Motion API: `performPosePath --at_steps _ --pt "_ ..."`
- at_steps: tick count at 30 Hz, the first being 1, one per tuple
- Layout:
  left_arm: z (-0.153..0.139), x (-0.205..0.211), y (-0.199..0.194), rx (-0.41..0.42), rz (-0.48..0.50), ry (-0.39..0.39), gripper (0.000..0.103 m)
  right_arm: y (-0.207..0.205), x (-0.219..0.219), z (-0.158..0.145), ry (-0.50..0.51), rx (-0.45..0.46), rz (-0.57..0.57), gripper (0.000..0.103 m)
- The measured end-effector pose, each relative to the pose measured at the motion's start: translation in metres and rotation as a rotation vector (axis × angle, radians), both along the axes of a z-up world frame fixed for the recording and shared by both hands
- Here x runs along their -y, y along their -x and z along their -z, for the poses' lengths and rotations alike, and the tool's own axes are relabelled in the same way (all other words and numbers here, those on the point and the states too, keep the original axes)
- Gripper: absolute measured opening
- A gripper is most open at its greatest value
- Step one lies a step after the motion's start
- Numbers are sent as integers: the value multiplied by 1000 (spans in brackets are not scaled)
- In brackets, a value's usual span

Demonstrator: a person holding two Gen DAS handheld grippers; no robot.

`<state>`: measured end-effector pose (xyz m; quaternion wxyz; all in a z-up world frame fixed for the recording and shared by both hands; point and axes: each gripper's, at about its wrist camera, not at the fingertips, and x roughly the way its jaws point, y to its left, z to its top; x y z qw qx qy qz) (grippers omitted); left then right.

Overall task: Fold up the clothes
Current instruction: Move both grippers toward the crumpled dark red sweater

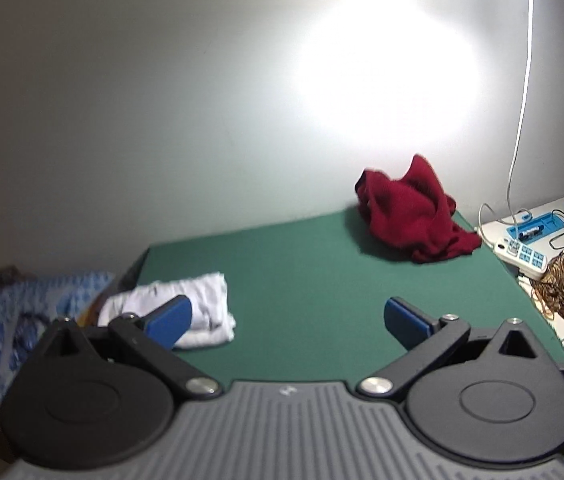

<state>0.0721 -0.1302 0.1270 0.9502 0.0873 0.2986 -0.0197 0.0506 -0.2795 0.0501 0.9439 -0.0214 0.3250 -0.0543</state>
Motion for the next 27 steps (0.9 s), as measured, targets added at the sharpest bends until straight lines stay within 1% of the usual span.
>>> performPosePath --at_steps 3,5,7,8,10,12,14,16,20,23,27 --pt "-14 32 -27 8 16 4 103 -23 34 -8 -16 -33 -31 97" --pt "-13 47 -47 6 42 52 103 -38 55 -7 -26 -63 -53 97" --pt "0 59 -70 -7 14 79 102 -54 75 -2 -24 -92 -70 94" --pt "10 65 -81 -21 -15 96 102 -61 84 2 -13 -101 -74 91" --pt "33 72 -94 -56 -60 123 102 -74 100 10 16 -111 -70 89" --pt "51 77 -101 -66 -111 148 102 -89 114 15 23 -121 -65 88" --pt "62 81 -105 -75 -149 160 102 -98 123 15 2 -121 -65 87" --pt "70 88 -107 -84 -158 132 102 -105 128 14 -14 -107 -67 87" --pt "74 98 -112 -52 -185 59 102 -108 120 9 -9 -56 -88 88" --pt "73 99 -117 -40 -182 40 102 -112 113 5 -19 -42 -106 88" --pt "74 92 -122 -26 -184 24 102 -120 105 2 -18 -16 -96 88"
